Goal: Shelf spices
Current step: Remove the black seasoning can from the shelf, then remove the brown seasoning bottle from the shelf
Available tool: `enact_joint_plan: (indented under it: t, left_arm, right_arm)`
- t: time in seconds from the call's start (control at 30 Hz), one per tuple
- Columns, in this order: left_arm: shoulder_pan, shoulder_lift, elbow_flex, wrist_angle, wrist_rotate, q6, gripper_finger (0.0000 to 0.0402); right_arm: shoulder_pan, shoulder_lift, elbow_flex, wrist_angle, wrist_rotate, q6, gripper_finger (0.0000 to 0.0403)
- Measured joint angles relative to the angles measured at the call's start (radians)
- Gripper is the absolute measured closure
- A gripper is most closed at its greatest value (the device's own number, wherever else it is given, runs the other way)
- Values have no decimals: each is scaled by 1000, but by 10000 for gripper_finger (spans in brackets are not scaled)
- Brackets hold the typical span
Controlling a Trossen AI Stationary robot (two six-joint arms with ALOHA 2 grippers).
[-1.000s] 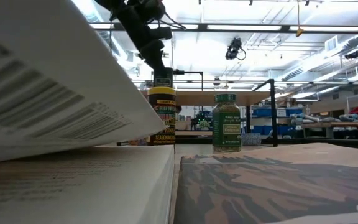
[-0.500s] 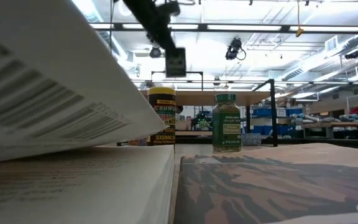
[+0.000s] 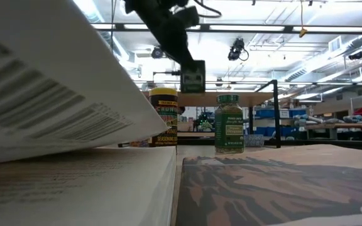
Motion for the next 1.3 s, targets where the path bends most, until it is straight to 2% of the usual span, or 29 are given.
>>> enact_joint_plan:
  t: [0.17, 0.3, 0.6, 0.7, 0.97, 1.3]
  left_arm:
    - [-29, 79, -1, 55, -8, -23, 280]
    - [-51, 140, -1, 73, -55, -23, 280]
    - [-79, 224, -2, 133, -59, -82, 280]
    - [-84, 230, -2, 155, -64, -107, 273]
    - [-95, 232, 1, 201, -98, -151, 211]
    - [-99, 208, 18, 184, -127, -159, 203]
  right_arm:
    - [0, 0, 0, -3, 0, 32, 195]
    - [3, 0, 0, -8, 0, 41, 195]
    - [7, 0, 0, -6, -4, 37, 195]
    - [7, 0, 0, -7, -4, 37, 195]
    - [7, 0, 0, -7, -3, 37, 195]
    - [7, 0, 0, -7, 2, 32, 195]
